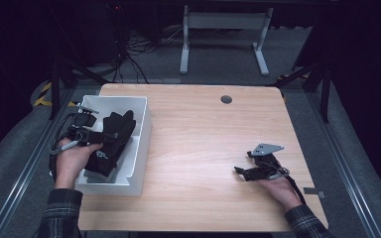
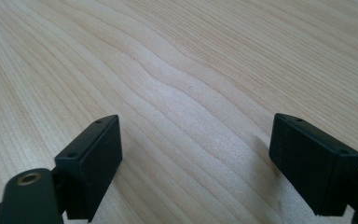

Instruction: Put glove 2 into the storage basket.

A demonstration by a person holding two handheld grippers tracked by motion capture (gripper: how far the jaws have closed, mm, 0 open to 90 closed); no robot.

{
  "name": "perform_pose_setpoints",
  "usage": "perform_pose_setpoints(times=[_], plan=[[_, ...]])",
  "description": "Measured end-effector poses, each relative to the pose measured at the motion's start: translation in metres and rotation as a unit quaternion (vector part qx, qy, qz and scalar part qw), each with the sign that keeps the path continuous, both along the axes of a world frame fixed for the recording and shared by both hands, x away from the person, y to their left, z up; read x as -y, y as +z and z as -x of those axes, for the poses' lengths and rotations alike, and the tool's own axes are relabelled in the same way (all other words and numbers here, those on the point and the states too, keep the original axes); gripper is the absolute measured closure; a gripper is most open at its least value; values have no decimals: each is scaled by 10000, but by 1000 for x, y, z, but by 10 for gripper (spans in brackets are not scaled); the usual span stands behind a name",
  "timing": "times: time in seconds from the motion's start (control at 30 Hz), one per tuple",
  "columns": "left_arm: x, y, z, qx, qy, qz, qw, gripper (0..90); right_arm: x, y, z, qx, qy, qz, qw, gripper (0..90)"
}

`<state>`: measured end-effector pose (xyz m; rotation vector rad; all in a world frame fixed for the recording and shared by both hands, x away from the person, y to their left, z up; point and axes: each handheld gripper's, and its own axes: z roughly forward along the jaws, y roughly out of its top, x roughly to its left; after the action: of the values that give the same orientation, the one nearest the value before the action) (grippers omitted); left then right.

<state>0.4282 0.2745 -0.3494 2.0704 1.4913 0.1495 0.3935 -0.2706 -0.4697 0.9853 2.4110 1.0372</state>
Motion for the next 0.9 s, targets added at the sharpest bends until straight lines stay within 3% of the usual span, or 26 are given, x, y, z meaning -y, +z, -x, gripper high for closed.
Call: perform_pose_setpoints(times=[0.23,0.33,0.43,0.47,0.53,0.73,0.9], plan=[[-6,-26,-10,-166,123,-156,9997,603,0,0,0,-1,-4,0,10000,177],[-7,-30,-11,-119,136,-163,9997,547,0,0,0,0,-4,0,10000,176],[-6,-24,-9,46,192,-85,9998,430,0,0,0,-1,-4,-1,10000,176],[-5,-22,-9,95,211,-152,9996,344,0,0,0,0,-5,0,10000,176],[-3,-10,-7,320,328,-385,9982,294,0,0,0,0,-6,0,10000,176],[4,8,-5,573,306,-405,9971,249,0,0,0,0,-11,0,10000,176],[22,21,-2,776,41,-215,9967,246,0,0,0,-3,-12,0,10000,176]])
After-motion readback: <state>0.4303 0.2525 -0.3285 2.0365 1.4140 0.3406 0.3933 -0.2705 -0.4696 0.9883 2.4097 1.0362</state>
